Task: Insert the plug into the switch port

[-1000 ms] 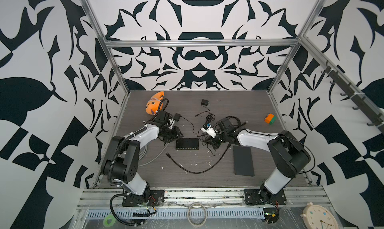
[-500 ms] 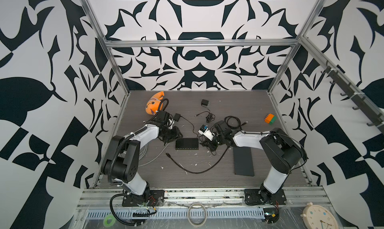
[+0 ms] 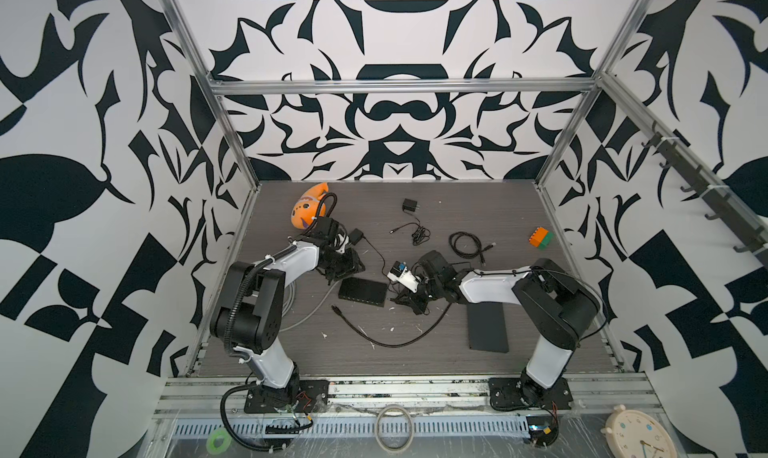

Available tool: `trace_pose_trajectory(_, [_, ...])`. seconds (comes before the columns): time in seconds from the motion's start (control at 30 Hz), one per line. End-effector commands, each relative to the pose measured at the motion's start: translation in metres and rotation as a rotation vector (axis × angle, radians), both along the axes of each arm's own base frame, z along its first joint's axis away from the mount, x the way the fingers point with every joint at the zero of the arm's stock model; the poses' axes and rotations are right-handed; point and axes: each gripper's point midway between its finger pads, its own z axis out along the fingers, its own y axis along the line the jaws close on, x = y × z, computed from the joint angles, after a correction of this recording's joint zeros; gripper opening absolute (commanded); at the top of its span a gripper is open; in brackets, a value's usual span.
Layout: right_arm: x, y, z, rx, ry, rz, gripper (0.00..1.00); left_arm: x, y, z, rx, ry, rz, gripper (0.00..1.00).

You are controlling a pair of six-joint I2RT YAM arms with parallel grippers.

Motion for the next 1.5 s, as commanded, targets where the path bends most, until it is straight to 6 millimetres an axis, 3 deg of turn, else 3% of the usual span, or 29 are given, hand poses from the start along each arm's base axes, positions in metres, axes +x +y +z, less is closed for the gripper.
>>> trace_pose_trajectory(0.0, [0.001, -0.004, 0.005, 0.001, -0.030, 0.008, 0.00, 0.000, 0.009, 0.014, 0.016, -0.010, 0.007, 0.49])
trace_pose_trajectory(0.17, [0.003, -0.003, 0.000, 0.030, -0.073, -0.001, 0.00, -0.001, 0.013, 0.024, 0.026, -0.024, 0.014, 0.47])
trace_pose_trajectory(0.3, [0.005, 0.001, 0.008, 0.082, -0.121, 0.006, 0.00, -0.011, 0.019, 0.015, 0.065, 0.009, -0.003, 0.42])
trace_pose_trajectory(0.63, [0.002, 0.006, 0.018, 0.142, -0.149, 0.033, 0.00, -0.022, 0.022, -0.003, 0.082, 0.062, -0.005, 0.41])
trace_pose_trajectory(1.17, [0.006, 0.016, 0.024, 0.193, -0.159, 0.054, 0.00, -0.022, 0.020, -0.013, 0.077, 0.077, -0.016, 0.41])
trace_pose_trajectory(1.47, [0.004, 0.019, 0.015, 0.183, -0.138, 0.064, 0.00, -0.019, 0.019, -0.012, 0.076, 0.073, -0.017, 0.41])
